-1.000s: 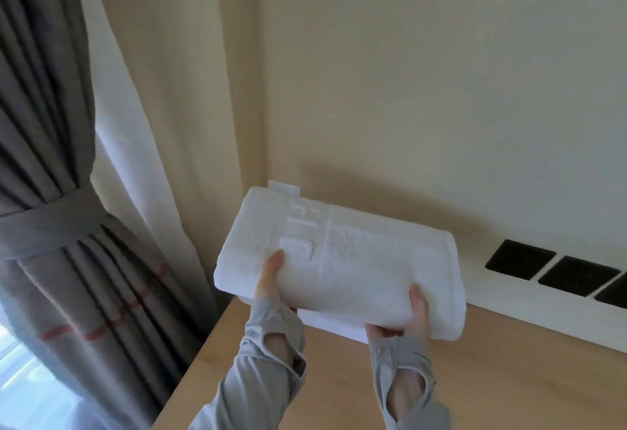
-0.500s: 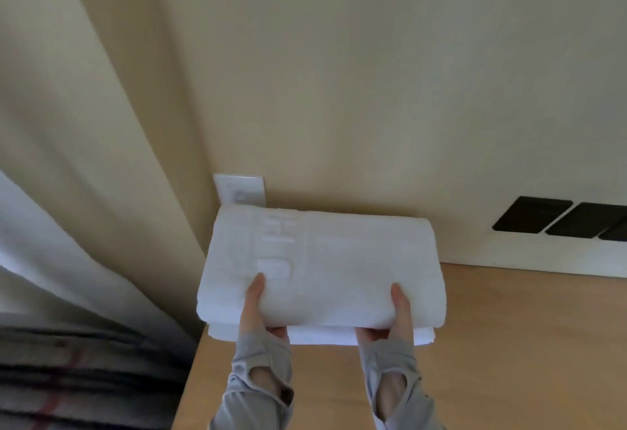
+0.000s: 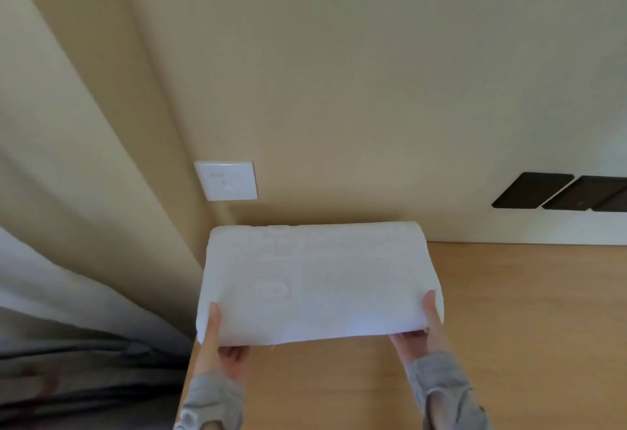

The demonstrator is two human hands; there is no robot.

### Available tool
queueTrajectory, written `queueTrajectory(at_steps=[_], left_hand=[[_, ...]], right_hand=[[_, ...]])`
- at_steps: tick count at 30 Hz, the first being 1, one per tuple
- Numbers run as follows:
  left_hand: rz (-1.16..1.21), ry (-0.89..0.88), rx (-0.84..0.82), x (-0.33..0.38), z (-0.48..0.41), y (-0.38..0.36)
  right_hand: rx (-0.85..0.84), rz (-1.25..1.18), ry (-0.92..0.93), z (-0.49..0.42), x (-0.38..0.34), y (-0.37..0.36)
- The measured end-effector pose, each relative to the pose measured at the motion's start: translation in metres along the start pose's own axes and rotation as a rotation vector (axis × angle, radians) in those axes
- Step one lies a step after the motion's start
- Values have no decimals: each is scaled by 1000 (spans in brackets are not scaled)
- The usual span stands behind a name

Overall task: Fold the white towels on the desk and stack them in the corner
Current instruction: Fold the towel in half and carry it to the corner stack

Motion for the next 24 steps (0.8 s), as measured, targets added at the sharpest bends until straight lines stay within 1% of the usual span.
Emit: queueTrajectory(at_steps=[1, 2, 5, 9, 10, 11, 13, 15, 17, 21, 24], left_hand=[[-15, -3, -13, 10, -7, 5], [-43, -4, -47, 19, -12, 5], [-227, 14, -137, 35, -27, 1], [-590, 65, -315, 51, -40, -19], [-662, 65, -332, 54, -42, -26], [-743, 61, -332, 56, -45, -31], [-864, 61, -326, 61, -49, -39], [-874, 48, -327, 64, -52, -47], [-887, -15, -311, 69, -53, -51], [-893, -189, -297, 86, -47, -60], [-861, -262, -293, 95, -47, -71]], right_hand=[[-30, 47, -1, -1, -9, 2], [-15, 121, -30, -2, -19, 6], [34, 376, -183, -15, -39, 5], [319, 889, -307, -23, -68, -11], [349, 969, -318, -27, -73, -17], [336, 1010, -334, -30, -74, -25], [278, 999, -354, -34, -72, -36], [258, 969, -332, -37, -71, -37], [282, 940, -293, -37, -71, -31], [248, 832, -123, -30, -81, -31], [218, 808, -12, -30, -96, -47]])
Point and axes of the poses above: each hand's wrist, its own z-axis away from the middle knuckle, its own y-axis out of the back of the hand, x = y × z, the point moved 9 cm from there along -z, towards the middle knuckle, and after that the axes turned 15 degrees about -y, right-handed, at the moved point
